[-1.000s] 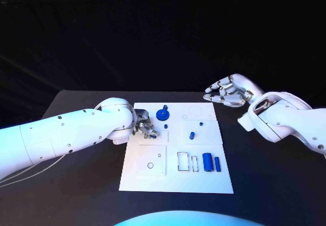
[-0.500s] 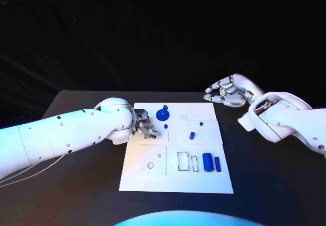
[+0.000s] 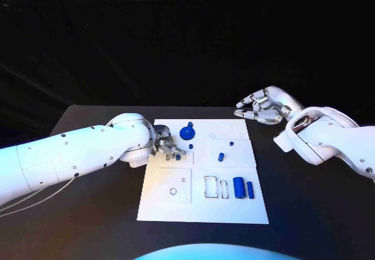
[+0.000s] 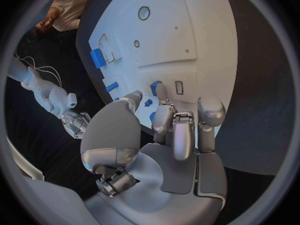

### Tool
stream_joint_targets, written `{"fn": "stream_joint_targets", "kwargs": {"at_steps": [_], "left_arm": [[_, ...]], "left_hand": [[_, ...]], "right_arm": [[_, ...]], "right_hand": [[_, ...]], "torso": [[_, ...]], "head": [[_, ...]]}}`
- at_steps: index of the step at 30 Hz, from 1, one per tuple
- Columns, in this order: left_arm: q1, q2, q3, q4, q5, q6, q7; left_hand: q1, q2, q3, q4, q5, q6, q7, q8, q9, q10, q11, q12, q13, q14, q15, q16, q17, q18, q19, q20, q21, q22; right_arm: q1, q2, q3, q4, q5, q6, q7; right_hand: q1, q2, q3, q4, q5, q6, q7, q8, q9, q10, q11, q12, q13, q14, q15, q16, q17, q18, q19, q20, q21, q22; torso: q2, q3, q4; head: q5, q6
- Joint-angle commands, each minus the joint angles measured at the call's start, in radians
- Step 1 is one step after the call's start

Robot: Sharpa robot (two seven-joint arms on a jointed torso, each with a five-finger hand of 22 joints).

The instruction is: Assemble the parts on the task board

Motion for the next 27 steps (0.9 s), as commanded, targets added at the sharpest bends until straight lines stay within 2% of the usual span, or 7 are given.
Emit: {"fn": "stream_joint_targets", "kwargs": {"at_steps": [1,13,16,18,22,25,27], "left_arm": [[0.001,0.002,0.001,-0.003,0.032,-0.019,0.005],[0.001,-0.004,0.002,-0.006,0.033,-0.018,0.005],[0.001,-0.014,0.009,0.003,0.036,-0.018,0.006],[0.004,-0.023,0.018,0.012,0.04,-0.016,0.007],[0.03,-0.044,0.034,0.021,0.046,0.002,0.008],[0.067,-0.05,0.04,0.002,0.049,0.034,0.009],[0.095,-0.046,0.043,-0.03,0.05,0.053,0.008]], "left_hand": [[-0.007,0.005,-0.004,0.0,0.0,0.003,0.0,0.007,-0.001,0.0,-0.002,-0.004,-0.001,0.102,-0.006,0.004,0.245,-0.007,0.005,-0.002,0.003,0.001],[0.005,0.015,-0.017,-0.001,0.001,0.001,0.0,0.006,-0.003,-0.002,-0.002,-0.007,-0.004,0.102,-0.006,0.004,0.245,-0.007,0.005,-0.002,0.003,0.0],[0.02,0.016,-0.03,-0.002,0.001,-0.003,0.002,0.005,-0.004,-0.01,-0.001,-0.017,-0.015,0.101,-0.006,0.004,0.244,-0.006,0.001,-0.002,-0.001,-0.006],[0.031,0.017,-0.041,-0.001,0.002,-0.008,0.003,0.003,-0.005,-0.017,0.001,-0.027,-0.026,0.101,-0.005,0.003,0.244,-0.004,-0.005,-0.001,-0.005,-0.015],[0.057,0.016,-0.067,-0.001,0.002,-0.023,0.01,-0.005,-0.01,-0.04,0.006,-0.058,-0.059,0.1,-0.001,0.0,0.238,-0.001,-0.017,0.001,-0.016,-0.033],[0.077,0.024,-0.095,0.0,0.003,-0.049,0.024,-0.026,-0.026,-0.075,0.019,-0.1,-0.104,0.091,0.01,-0.016,0.212,0.006,-0.045,0.007,-0.04,-0.076],[0.096,0.036,-0.11,0.0,0.004,-0.065,0.034,-0.04,-0.038,-0.093,0.028,-0.118,-0.123,0.084,0.018,-0.025,0.197,0.01,-0.061,0.014,-0.053,-0.097]], "right_arm": [[0.0,0.001,0.0,0.0,-0.008,0.007,0.007],[0.0,0.002,0.0,-0.002,-0.008,0.008,0.008],[0.0,0.002,0.0,-0.002,-0.008,0.007,0.008],[0.0,0.003,0.0,-0.003,-0.008,0.007,0.009],[0.0,0.003,0.0,-0.007,-0.008,0.007,0.008],[0.0,0.004,0.0,-0.01,-0.008,0.007,0.008],[0.0,0.005,0.0,-0.012,-0.008,0.007,0.008]], "right_hand": [[-0.005,0.007,-0.005,0.003,0.004,0.0,-0.001,0.005,0.001,0.001,-0.001,-0.003,-0.002,0.053,-0.008,-0.004,0.057,0.016,-0.002,-0.002,-0.003,0.066],[-0.005,0.007,-0.005,0.003,0.004,0.0,-0.001,0.005,0.001,0.001,-0.001,-0.003,-0.002,0.053,-0.008,-0.004,0.057,0.016,-0.002,-0.002,-0.003,0.066],[-0.007,0.006,-0.007,0.004,0.004,-0.001,-0.001,0.005,0.001,0.002,-0.001,-0.003,-0.001,0.053,-0.008,-0.004,0.057,0.017,-0.002,-0.003,-0.005,0.066],[-0.007,0.006,-0.007,0.004,0.004,-0.001,-0.001,0.005,0.001,0.002,-0.001,-0.003,-0.001,0.053,-0.008,-0.004,0.057,0.017,-0.002,-0.003,-0.005,0.066],[-0.007,0.006,-0.007,0.004,0.004,-0.001,-0.001,0.005,0.001,0.002,-0.001,-0.003,-0.001,0.053,-0.008,-0.004,0.057,0.017,-0.002,-0.003,-0.005,0.066],[-0.007,0.006,-0.007,0.004,0.004,-0.001,-0.001,0.005,0.001,0.002,-0.001,-0.003,-0.001,0.053,-0.008,-0.004,0.057,0.017,-0.002,-0.003,-0.005,0.066],[-0.007,0.006,-0.007,0.004,0.004,-0.001,-0.001,0.005,0.001,0.002,-0.001,-0.003,-0.001,0.053,-0.008,-0.004,0.057,0.017,-0.002,-0.003,-0.005,0.066]], "torso": [[0.0,-0.0001,0.0008],[0.0,-0.0014,0.0001],[0.001,-0.0018,0.0002],[0.001,-0.0018,0.0008],[0.0,-0.0012,0.0018],[-0.001,-0.0004,0.0021],[0.0,-0.0005,0.0019]], "head": [[0.001,0.0],[0.002,0.001],[0.002,0.005],[-0.001,0.008],[-0.001,0.012],[0.001,0.016],[0.002,0.019]]}}
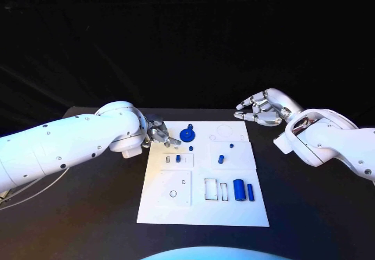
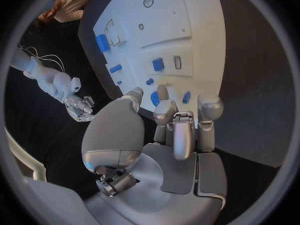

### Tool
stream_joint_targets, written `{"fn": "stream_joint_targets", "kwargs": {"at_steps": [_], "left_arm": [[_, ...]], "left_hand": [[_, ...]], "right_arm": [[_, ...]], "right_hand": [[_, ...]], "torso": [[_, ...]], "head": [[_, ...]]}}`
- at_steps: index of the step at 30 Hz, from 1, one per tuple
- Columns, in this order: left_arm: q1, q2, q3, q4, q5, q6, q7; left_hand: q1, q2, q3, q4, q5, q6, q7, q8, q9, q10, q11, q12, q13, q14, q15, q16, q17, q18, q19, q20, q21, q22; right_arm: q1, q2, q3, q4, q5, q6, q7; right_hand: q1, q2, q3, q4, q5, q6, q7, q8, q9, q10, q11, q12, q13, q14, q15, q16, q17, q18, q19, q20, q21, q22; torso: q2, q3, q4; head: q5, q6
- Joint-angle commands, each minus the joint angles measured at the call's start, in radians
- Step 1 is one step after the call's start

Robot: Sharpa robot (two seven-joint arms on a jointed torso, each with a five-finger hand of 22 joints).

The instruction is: Assemble the parts on the task board

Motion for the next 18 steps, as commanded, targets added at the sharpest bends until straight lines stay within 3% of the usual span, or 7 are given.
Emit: {"fn": "stream_joint_targets", "kwargs": {"at_steps": [1,5,9,12,18], "left_arm": [[0.028,0.007,0.003,-0.04,0.012,0.06,0.007],[0.047,0.027,0.004,-0.101,0.01,0.078,0.01],[0.055,0.048,0.003,-0.145,0.007,0.089,0.012],[0.056,0.064,-0.001,-0.171,0.006,0.094,0.013],[0.055,0.102,-0.02,-0.231,0.005,0.112,0.013]], "left_hand": [[0.019,0.008,-0.016,0.0,0.004,-0.024,0.008,-0.018,-0.015,-0.017,0.009,-0.014,-0.016,0.082,0.011,-0.007,0.196,0.011,-0.013,0.006,-0.01,-0.015],[0.03,0.014,-0.033,0.0,0.004,-0.04,0.018,-0.038,-0.034,-0.023,0.018,-0.015,-0.021,0.08,0.019,-0.01,0.191,0.011,-0.017,0.012,-0.014,-0.02],[0.034,0.015,-0.044,0.0,0.004,-0.044,0.022,-0.046,-0.044,-0.026,0.022,-0.015,-0.023,0.079,0.022,-0.011,0.19,0.011,-0.016,0.015,-0.013,-0.017],[0.036,0.017,-0.049,0.0,0.004,-0.045,0.024,-0.049,-0.049,-0.027,0.023,-0.015,-0.023,0.078,0.024,-0.011,0.189,0.011,-0.016,0.016,-0.013,-0.017],[0.032,0.023,-0.061,0.002,0.003,-0.042,0.025,-0.052,-0.056,-0.026,0.025,-0.01,-0.021,0.078,0.026,-0.011,0.189,0.011,-0.015,0.018,-0.012,-0.014]], "right_arm": [[0.0,0.002,0.0,-0.003,-0.008,0.007,0.007],[-0.001,0.005,0.0,-0.005,-0.008,0.008,0.008],[-0.001,0.005,0.0,-0.005,-0.008,0.008,0.008],[-0.001,0.005,0.0,-0.005,-0.008,0.008,0.008],[-0.001,0.007,0.0,-0.004,-0.008,0.009,0.009]], "right_hand": [[-0.007,0.006,-0.003,0.0,0.004,-0.001,-0.001,0.005,0.001,0.002,-0.001,-0.003,-0.001,0.053,-0.008,-0.004,0.057,0.017,-0.002,-0.003,-0.005,0.065],[-0.007,0.006,-0.003,0.0,0.004,-0.001,-0.001,0.005,0.001,0.002,-0.001,-0.003,-0.001,0.053,-0.008,-0.004,0.057,0.017,-0.002,-0.003,-0.005,0.065],[-0.007,0.006,-0.003,0.0,0.004,-0.001,-0.001,0.005,0.001,0.002,-0.001,-0.003,-0.001,0.053,-0.008,-0.004,0.057,0.017,-0.002,-0.003,-0.005,0.065],[-0.007,0.006,-0.003,0.0,0.004,-0.001,-0.001,0.005,0.001,0.002,-0.001,-0.003,-0.001,0.053,-0.008,-0.004,0.057,0.017,-0.002,-0.003,-0.005,0.065],[-0.007,0.007,-0.003,0.0,0.004,-0.001,-0.001,0.006,0.001,0.001,-0.001,-0.004,-0.003,0.053,-0.008,-0.004,0.057,0.016,-0.002,-0.003,-0.005,0.065]], "torso": [[-0.001,0.0007,0.0008],[0.001,0.0003,-0.0016],[0.002,0.0005,-0.0028],[0.001,0.0003,-0.0002],[0.002,-0.0003,-0.0021]], "head": [[0.003,0.005],[0.007,0.007],[0.011,0.008],[0.007,0.009],[0.007,0.007]]}}
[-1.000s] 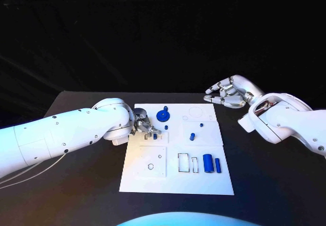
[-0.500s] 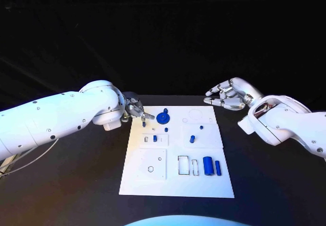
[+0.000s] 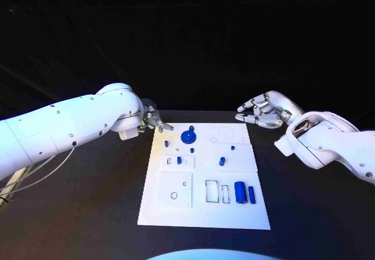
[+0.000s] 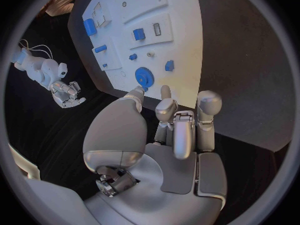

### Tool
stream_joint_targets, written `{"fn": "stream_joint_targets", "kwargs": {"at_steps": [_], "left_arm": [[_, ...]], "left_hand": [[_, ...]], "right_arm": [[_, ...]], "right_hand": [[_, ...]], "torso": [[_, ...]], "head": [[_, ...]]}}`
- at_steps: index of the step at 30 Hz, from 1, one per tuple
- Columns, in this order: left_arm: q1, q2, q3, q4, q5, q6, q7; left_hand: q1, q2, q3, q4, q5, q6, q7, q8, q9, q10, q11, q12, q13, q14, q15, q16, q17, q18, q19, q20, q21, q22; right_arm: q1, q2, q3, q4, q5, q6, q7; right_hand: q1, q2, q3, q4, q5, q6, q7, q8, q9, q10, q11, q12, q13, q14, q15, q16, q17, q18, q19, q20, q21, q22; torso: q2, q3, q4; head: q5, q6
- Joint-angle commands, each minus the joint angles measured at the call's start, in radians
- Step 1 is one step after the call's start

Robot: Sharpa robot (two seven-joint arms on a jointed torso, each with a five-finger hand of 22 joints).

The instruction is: Assemble the parts on the task board

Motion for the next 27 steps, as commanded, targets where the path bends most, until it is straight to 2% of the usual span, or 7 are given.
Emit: {"fn": "stream_joint_targets", "kwargs": {"at_steps": [1,5,8,13,19,27], "left_arm": [[-0.002,0.018,-0.008,-0.028,0.002,0.049,0.011],[-0.009,0.041,-0.018,-0.063,-0.004,0.063,0.011],[-0.015,0.053,-0.022,-0.084,-0.007,0.067,0.011],[-0.018,0.064,-0.024,-0.103,-0.009,0.067,0.011],[-0.021,0.074,-0.025,-0.117,-0.005,0.076,0.013],[-0.032,0.086,-0.025,-0.138,-0.001,0.089,0.013]], "left_hand": [[0.002,0.008,-0.011,-0.001,0.003,-0.002,0.0,-0.005,-0.004,-0.004,0.003,0.0,0.001,0.078,0.008,-0.007,0.188,0.011,-0.002,0.008,-0.002,0.001],[0.001,0.009,-0.016,-0.001,0.003,-0.001,0.001,-0.005,-0.007,-0.005,0.003,0.0,0.0,0.078,0.008,-0.007,0.188,0.011,-0.002,0.009,-0.002,0.002],[0.0,0.009,-0.019,-0.002,0.003,0.0,0.001,-0.006,-0.009,-0.006,0.003,0.0,0.0,0.077,0.009,-0.008,0.186,0.011,-0.003,0.009,-0.002,0.001],[0.0,0.009,-0.019,-0.002,0.003,0.0,0.001,-0.006,-0.009,-0.006,0.003,0.0,0.0,0.077,0.009,-0.008,0.186,0.011,-0.003,0.009,-0.002,0.001],[0.001,0.01,-0.021,-0.002,0.003,0.0,0.001,-0.007,-0.009,-0.005,0.003,0.001,0.001,0.077,0.009,-0.008,0.186,0.011,-0.001,0.009,-0.001,0.004],[0.001,0.01,-0.021,-0.002,0.003,0.0,0.001,-0.007,-0.01,-0.005,0.003,0.002,0.001,0.077,0.009,-0.008,0.187,0.01,0.0,0.009,0.0,0.006]], "right_arm": [[-0.001,0.002,0.0,0.001,-0.008,0.009,0.009],[-0.001,0.002,0.0,0.001,-0.008,0.009,0.009],[-0.001,0.002,0.0,0.002,-0.008,0.009,0.01],[-0.001,0.003,0.0,0.002,-0.008,0.009,0.01],[-0.001,0.005,0.0,0.001,-0.008,0.01,0.01],[-0.002,0.006,0.0,0.002,-0.008,0.01,0.01]], "right_hand": [[-0.007,0.007,-0.003,0.0,0.004,-0.001,-0.001,0.006,0.001,0.001,-0.001,-0.004,-0.001,0.053,-0.008,-0.004,0.057,0.016,-0.002,-0.003,-0.005,0.066],[-0.007,0.007,-0.003,0.0,0.004,-0.001,-0.001,0.006,0.001,0.001,-0.001,-0.004,-0.001,0.053,-0.008,-0.004,0.057,0.016,-0.002,-0.003,-0.005,0.066],[-0.007,0.007,-0.003,0.0,0.004,-0.001,-0.001,0.006,0.001,0.001,-0.001,-0.004,-0.001,0.053,-0.008,-0.004,0.057,0.016,-0.002,-0.003,-0.005,0.066],[-0.007,0.007,-0.003,0.0,0.004,-0.001,-0.001,0.006,0.001,0.001,-0.001,-0.004,-0.001,0.053,-0.008,-0.004,0.057,0.016,-0.002,-0.003,-0.005,0.066],[-0.007,0.007,-0.003,0.0,0.004,-0.001,-0.001,0.006,0.001,0.001,-0.001,-0.004,-0.001,0.053,-0.008,-0.004,0.057,0.016,-0.002,-0.003,-0.005,0.066],[-0.007,0.007,-0.003,0.0,0.004,-0.001,-0.001,0.006,0.001,0.001,-0.001,-0.004,-0.001,0.053,-0.008,-0.004,0.057,0.016,-0.002,-0.003,-0.005,0.066]], "torso": [[0.0,-0.0004,-0.0012],[0.0,0.0001,-0.0009],[0.0,-0.0005,-0.0006],[0.0,0.0008,-0.0003],[-0.001,0.0007,-0.0005],[-0.001,0.0005,0.0]], "head": [[0.001,-0.001],[0.001,-0.002],[-0.001,-0.003],[0.001,-0.005],[0.0,-0.005],[-0.003,-0.007]]}}
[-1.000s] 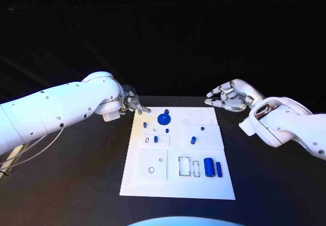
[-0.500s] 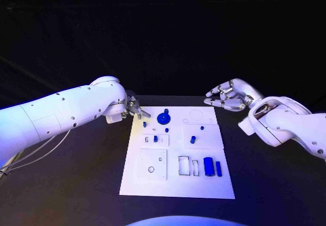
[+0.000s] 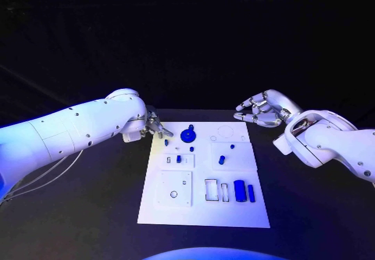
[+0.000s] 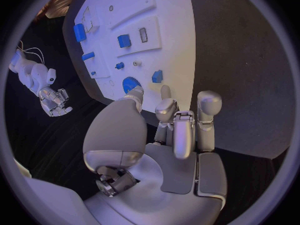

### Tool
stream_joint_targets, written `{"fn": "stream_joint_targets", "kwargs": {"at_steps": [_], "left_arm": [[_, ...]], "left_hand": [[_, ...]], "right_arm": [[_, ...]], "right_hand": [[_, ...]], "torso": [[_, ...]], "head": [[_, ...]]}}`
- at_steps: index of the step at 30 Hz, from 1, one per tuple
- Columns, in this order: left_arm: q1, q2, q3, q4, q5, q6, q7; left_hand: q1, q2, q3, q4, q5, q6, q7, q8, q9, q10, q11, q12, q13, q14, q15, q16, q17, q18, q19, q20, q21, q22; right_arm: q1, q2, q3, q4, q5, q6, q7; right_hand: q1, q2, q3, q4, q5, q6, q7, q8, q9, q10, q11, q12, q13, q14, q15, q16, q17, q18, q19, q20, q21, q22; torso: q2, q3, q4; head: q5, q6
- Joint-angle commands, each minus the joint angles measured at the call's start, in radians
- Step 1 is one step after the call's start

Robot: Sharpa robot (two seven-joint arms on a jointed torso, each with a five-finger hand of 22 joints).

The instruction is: Assemble the parts on the task board

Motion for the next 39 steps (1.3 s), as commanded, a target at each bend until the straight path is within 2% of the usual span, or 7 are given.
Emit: {"fn": "stream_joint_targets", "kwargs": {"at_steps": [1,5,9,14,26,33,39], "left_arm": [[-0.003,0.006,0.0,-0.007,0.001,0.031,0.011],[-0.005,0.012,-0.001,-0.016,0.003,0.036,0.011],[-0.007,0.017,-0.002,-0.023,0.004,0.039,0.011],[-0.009,0.024,-0.003,-0.034,0.005,0.044,0.013],[-0.016,0.037,-0.007,-0.051,0.011,0.052,0.021],[-0.018,0.04,-0.007,-0.052,0.012,0.05,0.023],[-0.018,0.04,-0.007,-0.051,0.012,0.045,0.024]], "left_hand": [[0.001,0.01,-0.004,0.0,0.003,0.0,0.001,-0.007,-0.002,-0.005,0.003,0.002,0.001,0.077,0.009,-0.004,0.187,0.011,0.003,0.006,0.0,0.001],[0.003,0.013,-0.006,0.0,0.004,0.002,0.001,-0.007,-0.003,-0.005,0.003,0.003,0.001,0.077,0.009,-0.004,0.186,0.011,0.003,0.006,0.0,0.001],[0.006,0.018,-0.009,-0.001,0.004,0.004,0.0,-0.008,-0.006,-0.005,0.003,0.005,0.002,0.077,0.009,-0.004,0.187,0.011,0.003,0.007,0.001,0.001],[0.013,0.023,-0.011,-0.001,0.005,0.007,0.0,-0.008,-0.01,-0.005,0.003,0.005,0.002,0.077,0.009,-0.004,0.187,0.011,0.004,0.007,0.002,0.003],[0.041,0.037,-0.017,-0.003,0.005,0.011,-0.001,-0.011,-0.021,-0.007,0.002,0.008,0.0,0.077,0.009,-0.004,0.186,0.011,0.003,0.008,0.002,0.004],[0.048,0.041,-0.019,-0.003,0.005,0.012,-0.001,-0.011,-0.024,-0.008,0.002,0.008,0.0,0.076,0.009,-0.005,0.185,0.011,0.002,0.008,0.002,0.003],[0.083,0.062,-0.02,-0.004,0.006,0.017,-0.001,-0.012,-0.035,-0.009,0.002,0.011,-0.001,0.077,0.009,-0.004,0.186,0.011,0.002,0.009,0.003,0.006]], "right_arm": [[0.0,0.001,0.0,0.001,-0.008,0.01,0.009],[0.0,0.002,0.0,0.002,-0.008,0.01,0.009],[0.0,0.002,0.0,0.002,-0.008,0.01,0.009],[0.0,0.002,0.0,0.003,-0.008,0.01,0.009],[0.0,0.002,0.0,0.003,-0.008,0.01,0.009],[0.0,0.003,0.0,0.003,-0.008,0.011,0.01],[0.0,0.003,0.0,0.003,-0.008,0.011,0.01]], "right_hand": [[-0.006,0.007,-0.003,0.0,0.005,-0.002,-0.001,0.006,0.001,0.001,-0.001,-0.004,-0.001,0.053,-0.008,-0.004,0.057,0.016,-0.001,-0.003,-0.004,0.067],[-0.006,0.008,-0.003,0.0,0.005,-0.002,-0.001,0.006,0.001,0.001,-0.001,-0.004,-0.001,0.053,-0.008,-0.004,0.057,0.016,-0.001,-0.003,-0.004,0.067],[-0.006,0.008,-0.003,0.0,0.005,-0.002,-0.001,0.006,0.001,0.001,-0.001,-0.004,-0.001,0.053,-0.008,-0.004,0.057,0.016,-0.001,-0.003,-0.004,0.067],[-0.006,0.008,-0.003,0.0,0.005,-0.002,-0.001,0.006,0.001,0.001,-0.001,-0.004,-0.001,0.053,-0.008,-0.004,0.057,0.016,-0.001,-0.003,-0.004,0.067],[-0.006,0.008,-0.003,0.0,0.005,-0.002,-0.001,0.006,0.001,0.001,-0.001,-0.004,-0.001,0.053,-0.008,-0.004,0.057,0.016,-0.001,-0.003,-0.004,0.067],[-0.006,0.008,-0.003,0.0,0.005,-0.002,-0.001,0.006,0.001,0.001,-0.001,-0.004,-0.001,0.053,-0.008,-0.004,0.057,0.016,-0.001,-0.003,-0.004,0.067],[-0.005,0.009,-0.003,0.0,0.006,-0.002,-0.001,0.007,0.0,0.002,-0.002,-0.003,0.0,0.053,-0.008,-0.004,0.057,0.016,-0.001,-0.003,-0.005,0.066]], "torso": [[0.0,0.0,0.0002],[0.0,0.0009,0.0],[0.0,-0.0001,-0.0001],[-0.001,0.0009,0.0005],[-0.001,0.0008,0.0003],[-0.001,0.0006,0.0004],[-0.001,0.0005,0.0008]], "head": [[-0.001,-0.001],[0.0,-0.002],[-0.001,-0.002],[-0.001,-0.003],[-0.004,-0.006],[0.003,-0.007],[0.001,-0.009]]}}
